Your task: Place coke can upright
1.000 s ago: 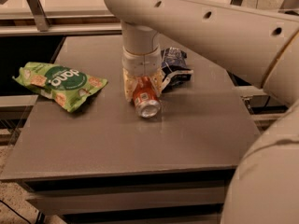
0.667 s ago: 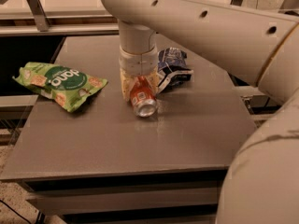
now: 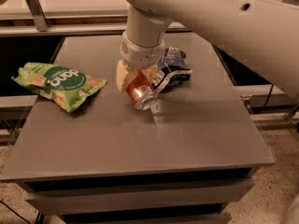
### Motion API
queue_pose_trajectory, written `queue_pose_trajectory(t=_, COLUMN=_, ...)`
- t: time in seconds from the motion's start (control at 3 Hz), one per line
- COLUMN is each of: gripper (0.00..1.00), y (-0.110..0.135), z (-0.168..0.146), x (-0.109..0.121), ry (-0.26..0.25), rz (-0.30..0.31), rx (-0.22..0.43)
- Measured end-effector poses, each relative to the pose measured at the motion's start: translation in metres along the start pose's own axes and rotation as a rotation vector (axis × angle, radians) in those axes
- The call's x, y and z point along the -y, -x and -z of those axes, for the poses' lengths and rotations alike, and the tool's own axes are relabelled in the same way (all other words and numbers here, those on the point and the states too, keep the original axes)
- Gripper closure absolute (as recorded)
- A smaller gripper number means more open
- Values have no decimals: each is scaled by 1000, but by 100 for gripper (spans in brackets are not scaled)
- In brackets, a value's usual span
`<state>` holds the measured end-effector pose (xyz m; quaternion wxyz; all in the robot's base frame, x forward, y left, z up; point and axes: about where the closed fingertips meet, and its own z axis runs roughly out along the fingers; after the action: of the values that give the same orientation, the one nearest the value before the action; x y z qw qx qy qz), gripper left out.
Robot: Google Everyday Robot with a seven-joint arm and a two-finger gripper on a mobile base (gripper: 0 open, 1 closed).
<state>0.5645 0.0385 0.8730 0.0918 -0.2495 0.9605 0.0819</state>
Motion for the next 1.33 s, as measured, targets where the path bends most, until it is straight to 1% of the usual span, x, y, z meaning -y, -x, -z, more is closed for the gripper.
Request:
queue_pose_trajectory(t=0.33, gripper=100, y=-5, z=36, x=-9, ry=110, rz=111, rx=170)
queue_pose_trajectory(t=0.67, gripper=100, y=0, z=53, x=7, ry=141, rz=129, rx=286)
queue_pose_trajectory(t=1.0, gripper=100, y=0, z=53, x=8, ry=139, rz=130, rx=286)
queue_pose_trajectory(t=1.33, gripper=100, y=5, z=54, x=13, ry=184, rz=158, rx=345)
